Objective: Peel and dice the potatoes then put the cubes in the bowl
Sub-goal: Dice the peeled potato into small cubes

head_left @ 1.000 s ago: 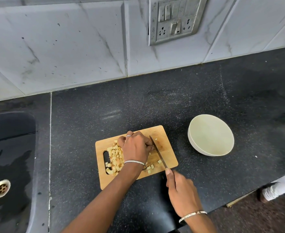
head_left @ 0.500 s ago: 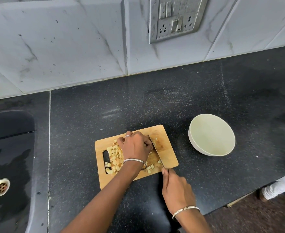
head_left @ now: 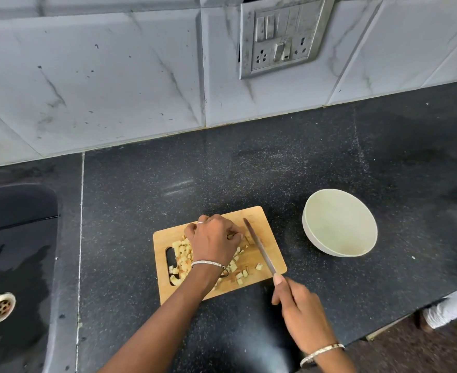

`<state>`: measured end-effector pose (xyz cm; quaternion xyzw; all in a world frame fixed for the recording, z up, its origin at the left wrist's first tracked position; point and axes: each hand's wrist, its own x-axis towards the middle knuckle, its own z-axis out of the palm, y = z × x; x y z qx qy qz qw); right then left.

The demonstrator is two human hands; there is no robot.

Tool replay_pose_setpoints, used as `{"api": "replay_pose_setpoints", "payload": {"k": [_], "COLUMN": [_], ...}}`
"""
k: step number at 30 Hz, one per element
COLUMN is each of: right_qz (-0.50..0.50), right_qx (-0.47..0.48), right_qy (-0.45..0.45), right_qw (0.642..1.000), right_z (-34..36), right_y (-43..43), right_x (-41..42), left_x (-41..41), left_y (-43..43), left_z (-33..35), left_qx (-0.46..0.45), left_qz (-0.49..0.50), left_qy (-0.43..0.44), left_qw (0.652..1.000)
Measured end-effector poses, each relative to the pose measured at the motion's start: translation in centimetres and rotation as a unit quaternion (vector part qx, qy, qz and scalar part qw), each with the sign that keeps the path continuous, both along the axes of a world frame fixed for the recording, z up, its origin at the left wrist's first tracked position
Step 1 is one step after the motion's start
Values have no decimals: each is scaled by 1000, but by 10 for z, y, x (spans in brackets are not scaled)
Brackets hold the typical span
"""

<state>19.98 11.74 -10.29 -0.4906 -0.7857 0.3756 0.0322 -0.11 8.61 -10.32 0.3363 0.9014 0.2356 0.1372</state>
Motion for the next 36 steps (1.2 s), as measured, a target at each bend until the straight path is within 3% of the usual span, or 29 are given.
{"api": "replay_pose_setpoints", "payload": {"k": [3, 8, 13, 20, 28, 31, 36], "right_qz": [-1, 36, 64, 27, 78, 71, 67], "right_qx": [26, 67, 42, 52, 62, 49, 31], "right_qy": [1, -94, -55, -18, -68, -55, -22], "right_qw": [1000, 993, 996, 998, 993, 995, 997], "right_z": [4, -7, -9, 0, -5, 1, 25], "right_y": [8, 11, -16, -13, -11, -16, -9], "right_x": [-2, -6, -11, -8, -7, -8, -4], "left_x": [-1, -11, -26, -34, -26, -20, -10], "left_y": [-3, -18, -40, -62, -74, -76, -67], "left_z": [3, 7, 12, 16, 17, 15, 15], "left_qx": [30, 104, 161, 190, 197, 175, 78], "left_qz": [5, 10, 21, 54, 50, 3, -155], "left_qy": [-25, -64, -84, -125, -153, -118, 84], "left_qw": [999, 992, 983, 972, 967, 978, 981]}}
